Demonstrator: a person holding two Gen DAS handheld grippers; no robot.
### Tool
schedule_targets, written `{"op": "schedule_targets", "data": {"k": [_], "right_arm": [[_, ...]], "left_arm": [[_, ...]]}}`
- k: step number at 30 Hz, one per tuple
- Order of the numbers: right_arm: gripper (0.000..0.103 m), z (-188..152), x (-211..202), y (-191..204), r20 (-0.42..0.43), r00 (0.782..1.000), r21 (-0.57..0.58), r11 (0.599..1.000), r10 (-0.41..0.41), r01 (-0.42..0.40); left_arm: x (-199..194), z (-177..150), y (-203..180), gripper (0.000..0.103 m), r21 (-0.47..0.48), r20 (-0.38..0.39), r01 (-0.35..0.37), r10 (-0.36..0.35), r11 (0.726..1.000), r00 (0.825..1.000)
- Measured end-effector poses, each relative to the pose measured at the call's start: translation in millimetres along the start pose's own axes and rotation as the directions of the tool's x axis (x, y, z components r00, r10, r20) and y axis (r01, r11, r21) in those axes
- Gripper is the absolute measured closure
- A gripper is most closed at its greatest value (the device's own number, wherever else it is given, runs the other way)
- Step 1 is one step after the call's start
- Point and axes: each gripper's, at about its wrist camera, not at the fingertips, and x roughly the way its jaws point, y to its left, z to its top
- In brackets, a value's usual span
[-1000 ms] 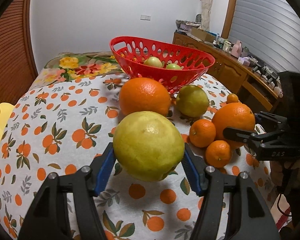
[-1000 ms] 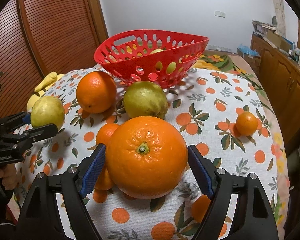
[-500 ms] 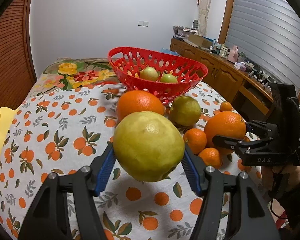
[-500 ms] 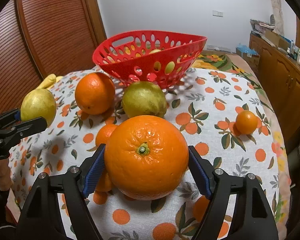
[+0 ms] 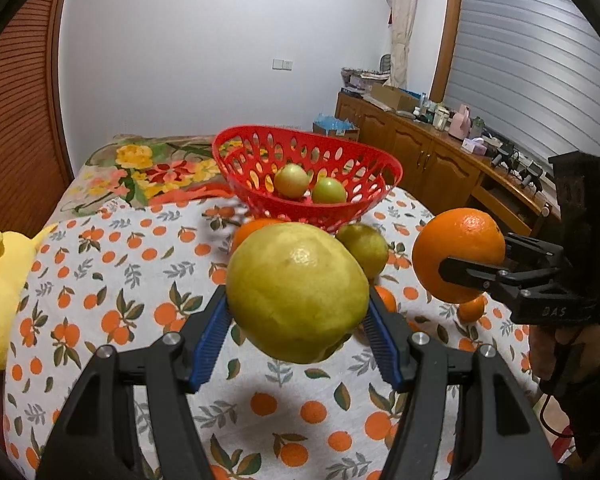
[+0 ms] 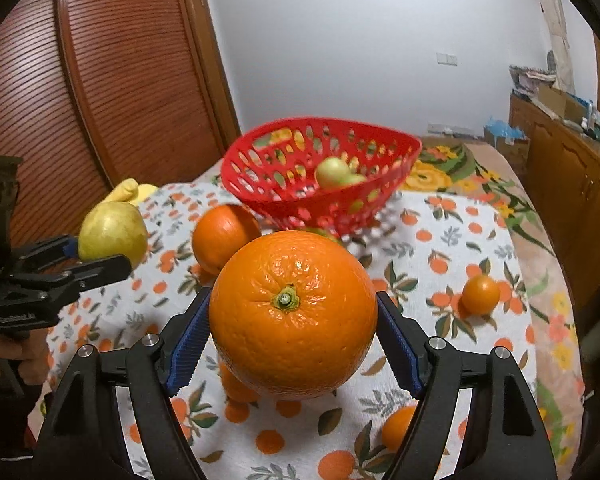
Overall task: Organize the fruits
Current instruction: 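Carry yellow pomelo with left tool while right tool drops the orange into the basket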
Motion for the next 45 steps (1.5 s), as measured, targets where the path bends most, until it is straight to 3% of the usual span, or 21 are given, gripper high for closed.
{"op": "schedule_targets", "data": {"k": [12,21,34,45], "right_arm": [[0.023,42.4,-7.1,4.2,0.052,0.999,-0.055,0.998,0.016,-0.013],[0.023,76.2,11.4,2.9,0.052,0.999,-0.092,0.996,0.015,-0.010],[0.023,102.2,73.7,1.4,-0.054,0.998,-0.154,0.988,-0.016,0.007],[0.023,108.7,122.2,6.0,-0.164,0.986,-0.200,0.980,-0.040,0.007]], "left_arm": [[-3.0,16.9,5.6,0.040,0.000,0.032,0.001,-0.001,1.000,0.999],[2.4,30.2,16.2,0.040,-0.005,0.047,0.004,-0.003,1.000,0.999],[13.8,50.1,30.5,0.040,-0.014,0.056,0.010,-0.009,1.000,0.998],[29.9,56.4,47.9,0.040,-0.041,0.045,0.017,-0.016,0.999,0.999]]}}
